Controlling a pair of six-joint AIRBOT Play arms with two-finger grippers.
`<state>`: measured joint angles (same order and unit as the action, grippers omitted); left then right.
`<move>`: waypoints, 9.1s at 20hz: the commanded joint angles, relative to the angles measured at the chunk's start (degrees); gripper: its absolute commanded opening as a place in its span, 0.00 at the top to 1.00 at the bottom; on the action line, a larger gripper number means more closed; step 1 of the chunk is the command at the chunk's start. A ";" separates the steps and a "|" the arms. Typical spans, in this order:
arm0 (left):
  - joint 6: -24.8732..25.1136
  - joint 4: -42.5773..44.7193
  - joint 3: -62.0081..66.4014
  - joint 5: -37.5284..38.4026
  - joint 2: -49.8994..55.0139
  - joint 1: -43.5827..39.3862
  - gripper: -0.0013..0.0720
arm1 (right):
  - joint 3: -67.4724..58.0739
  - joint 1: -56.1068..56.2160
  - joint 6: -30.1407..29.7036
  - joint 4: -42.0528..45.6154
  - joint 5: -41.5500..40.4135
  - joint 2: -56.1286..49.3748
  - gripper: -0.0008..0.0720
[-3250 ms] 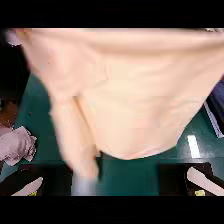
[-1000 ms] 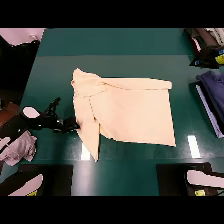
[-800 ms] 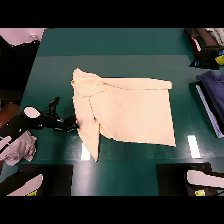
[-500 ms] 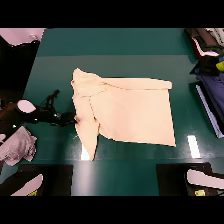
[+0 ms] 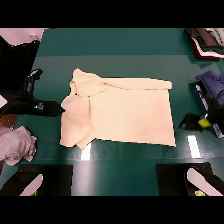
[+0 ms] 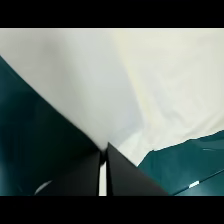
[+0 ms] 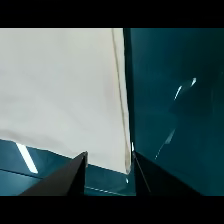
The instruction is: Fold the shirts.
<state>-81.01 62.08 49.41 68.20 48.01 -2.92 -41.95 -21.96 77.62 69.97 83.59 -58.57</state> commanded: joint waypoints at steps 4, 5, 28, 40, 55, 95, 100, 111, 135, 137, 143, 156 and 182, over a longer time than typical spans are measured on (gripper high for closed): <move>-0.02 0.50 0.63 2.12 -0.81 -0.02 0.95 | 17.84 -0.90 -2.99 -4.55 -7.58 4.96 0.32; 0.00 0.55 0.63 2.36 -0.81 -0.02 0.95 | 17.35 -0.87 -2.99 -4.52 -7.58 4.31 0.32; -0.02 5.44 71.04 -3.72 -0.81 -0.02 0.95 | -53.62 1.90 -5.01 -26.97 -19.10 16.81 0.97; -0.63 2.51 62.05 -3.48 -0.55 -0.02 0.95 | -79.65 1.92 11.15 -1.27 8.20 4.35 0.97; 3.56 1.79 42.91 -5.53 32.22 -0.02 0.95 | -51.47 3.30 8.87 -1.22 -1.18 -26.40 0.97; -6.29 12.46 9.07 5.99 14.27 -0.02 0.26 | -41.13 9.88 4.31 -3.19 -0.31 -22.91 0.50; -16.76 5.75 -16.92 0.13 -4.46 -0.02 0.26 | -41.13 9.70 4.31 -2.97 -1.11 -19.61 0.50; -17.94 -6.40 -32.57 -2.21 -8.96 -0.02 0.26 | -41.13 11.37 4.31 -2.93 -1.05 -19.56 0.50; -5.44 -13.29 -27.08 -7.93 -7.56 -0.02 0.95 | -25.29 3.58 1.05 -2.32 4.37 -13.81 0.50; -4.63 -12.26 -22.97 -7.10 -7.56 -0.02 0.95 | -16.06 -0.92 0.63 -2.34 1.29 -10.56 0.50; -4.04 -11.52 -18.93 -7.54 -7.54 -0.02 0.95 | 1.66 -7.13 -4.70 -2.93 -4.74 -8.24 0.44; -4.02 -9.51 -18.56 0.57 -7.63 -0.02 0.95 | 4.72 1.07 -7.15 -0.15 -6.25 -6.29 0.97; -4.39 -1.97 0.79 -29.44 7.41 -0.02 0.95 | -23.91 6.62 -0.48 -5.51 -17.33 -14.45 0.97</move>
<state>-85.43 59.68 45.67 43.97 48.82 -3.01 -63.66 -16.05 76.51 64.97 70.72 -69.91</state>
